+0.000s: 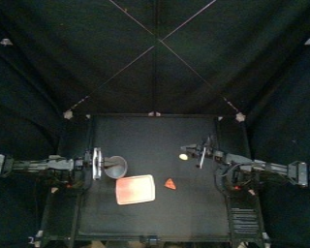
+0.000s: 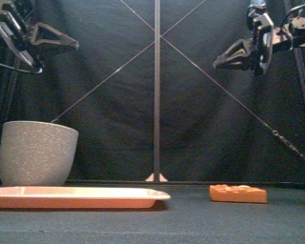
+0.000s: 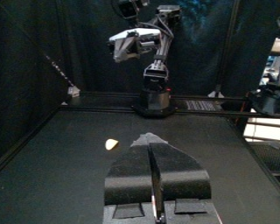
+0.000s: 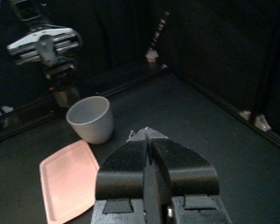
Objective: Pick the chip then place it in the grey bowl
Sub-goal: Pick the chip
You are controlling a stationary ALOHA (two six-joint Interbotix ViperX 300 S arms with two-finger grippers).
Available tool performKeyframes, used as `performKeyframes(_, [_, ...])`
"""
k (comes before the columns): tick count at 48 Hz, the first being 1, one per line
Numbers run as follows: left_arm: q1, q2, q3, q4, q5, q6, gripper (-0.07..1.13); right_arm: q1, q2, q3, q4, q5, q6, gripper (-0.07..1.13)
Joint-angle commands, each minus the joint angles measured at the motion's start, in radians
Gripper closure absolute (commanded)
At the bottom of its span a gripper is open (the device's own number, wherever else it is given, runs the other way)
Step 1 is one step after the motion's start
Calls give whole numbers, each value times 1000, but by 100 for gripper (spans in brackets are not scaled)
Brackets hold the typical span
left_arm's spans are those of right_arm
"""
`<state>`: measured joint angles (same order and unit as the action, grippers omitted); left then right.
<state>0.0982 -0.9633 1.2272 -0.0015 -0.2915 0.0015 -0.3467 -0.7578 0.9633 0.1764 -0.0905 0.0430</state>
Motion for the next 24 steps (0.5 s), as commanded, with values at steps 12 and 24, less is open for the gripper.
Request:
performKeyframes(12, [28,6,9,2,-8,2,105,-183,14,-195,52,540,-15,102])
performKeyframes(24, [41,6,12,2,-8,2,105,-225,123,-245,175,813,-66,102])
